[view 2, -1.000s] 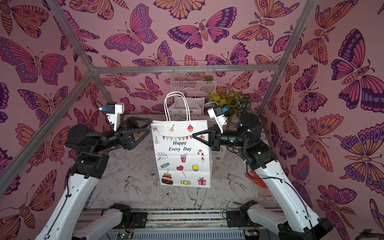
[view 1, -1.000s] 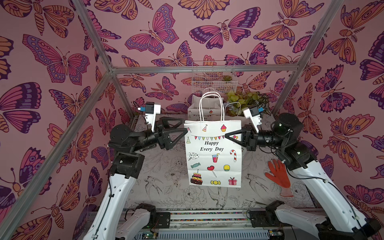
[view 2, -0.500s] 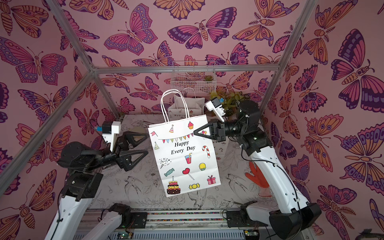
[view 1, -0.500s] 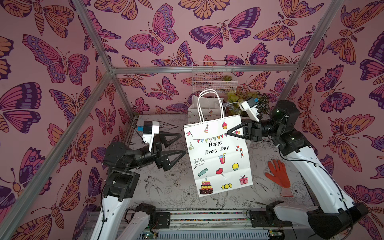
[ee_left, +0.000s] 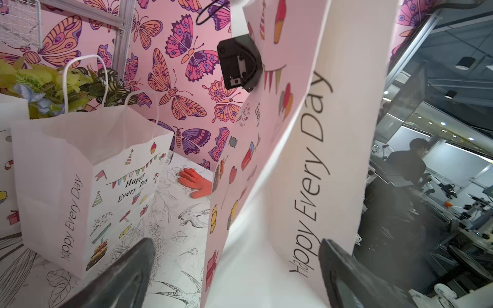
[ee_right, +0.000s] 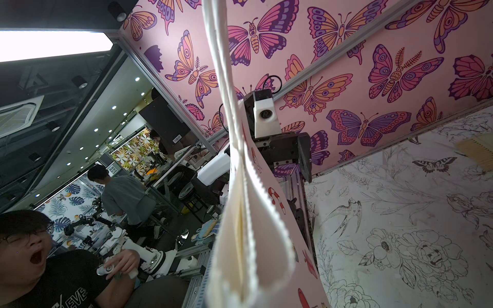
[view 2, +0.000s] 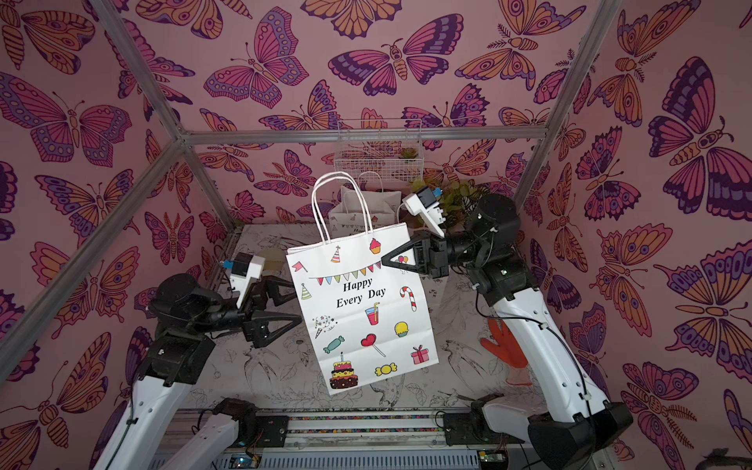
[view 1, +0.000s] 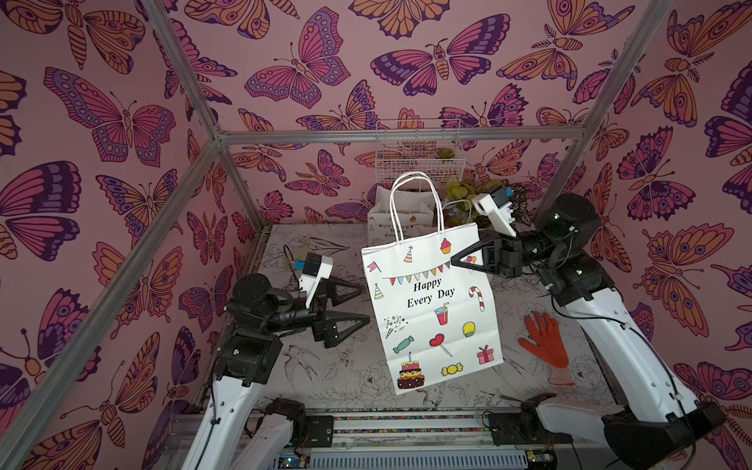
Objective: Put away the paper bag
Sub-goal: Press the paper bag.
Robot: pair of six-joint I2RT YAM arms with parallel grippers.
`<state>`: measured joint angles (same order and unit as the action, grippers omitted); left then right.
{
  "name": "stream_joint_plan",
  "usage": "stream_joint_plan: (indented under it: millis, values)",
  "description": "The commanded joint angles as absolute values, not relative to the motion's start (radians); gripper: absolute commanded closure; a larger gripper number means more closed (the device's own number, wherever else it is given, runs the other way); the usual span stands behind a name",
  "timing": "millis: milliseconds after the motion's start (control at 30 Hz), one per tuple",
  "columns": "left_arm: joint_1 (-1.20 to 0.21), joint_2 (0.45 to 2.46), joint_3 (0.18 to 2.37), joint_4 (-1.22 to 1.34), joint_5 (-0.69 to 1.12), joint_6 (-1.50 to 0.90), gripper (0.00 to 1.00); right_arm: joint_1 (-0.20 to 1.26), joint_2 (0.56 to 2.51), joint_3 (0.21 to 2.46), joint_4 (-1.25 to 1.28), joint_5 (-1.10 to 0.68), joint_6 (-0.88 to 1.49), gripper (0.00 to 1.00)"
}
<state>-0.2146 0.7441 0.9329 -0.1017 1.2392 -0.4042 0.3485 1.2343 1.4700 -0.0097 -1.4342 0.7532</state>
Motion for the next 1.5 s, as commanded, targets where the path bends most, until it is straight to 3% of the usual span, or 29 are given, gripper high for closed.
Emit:
stream_joint_plan:
  millis: [0, 133, 533, 733, 967, 1167, 1333, 1367, 1467]
  values:
    - [-0.238, 0.735, 0.916, -0.095, 1.300, -0.381, 0.02, 0.345, 1.234, 1.506, 0.106, -1.406, 0.840, 1.00]
    - [-0.273, 0.742, 0.911, -0.097, 1.304, -0.368, 0.02, 0.344, 1.261, 1.528, 0.249, -1.359, 0.978, 1.00]
    - [-0.353, 0.838, 0.907, -0.095, 1.275, -0.339, 0.03, 0.345, 1.287, 1.561, 0.353, -1.306, 1.078, 1.00]
    - [-0.373, 0.858, 0.912, -0.095, 1.261, -0.335, 0.21, 0.345, 1.277, 1.549, 0.352, -1.292, 1.075, 1.00]
    - [-0.380, 0.861, 0.923, -0.095, 1.227, -0.334, 0.52, 0.351, 1.279, 1.511, 0.325, -1.267, 1.058, 1.00]
    - [-0.381, 0.840, 0.936, -0.106, 1.184, -0.324, 0.57, 0.381, 1.249, 1.460, 0.222, -1.273, 0.968, 1.00]
    - [-0.382, 0.832, 0.940, -0.105, 1.185, -0.326, 0.51, 0.389, 1.207, 1.416, 0.190, -1.278, 0.938, 1.00]
    - [-0.382, 0.830, 0.940, -0.104, 1.187, -0.325, 0.55, 0.390, 1.200, 1.413, 0.186, -1.278, 0.937, 1.00]
    - [-0.384, 0.832, 0.943, -0.098, 1.196, -0.331, 0.85, 0.390, 1.188, 1.413, 0.175, -1.276, 0.930, 1.00]
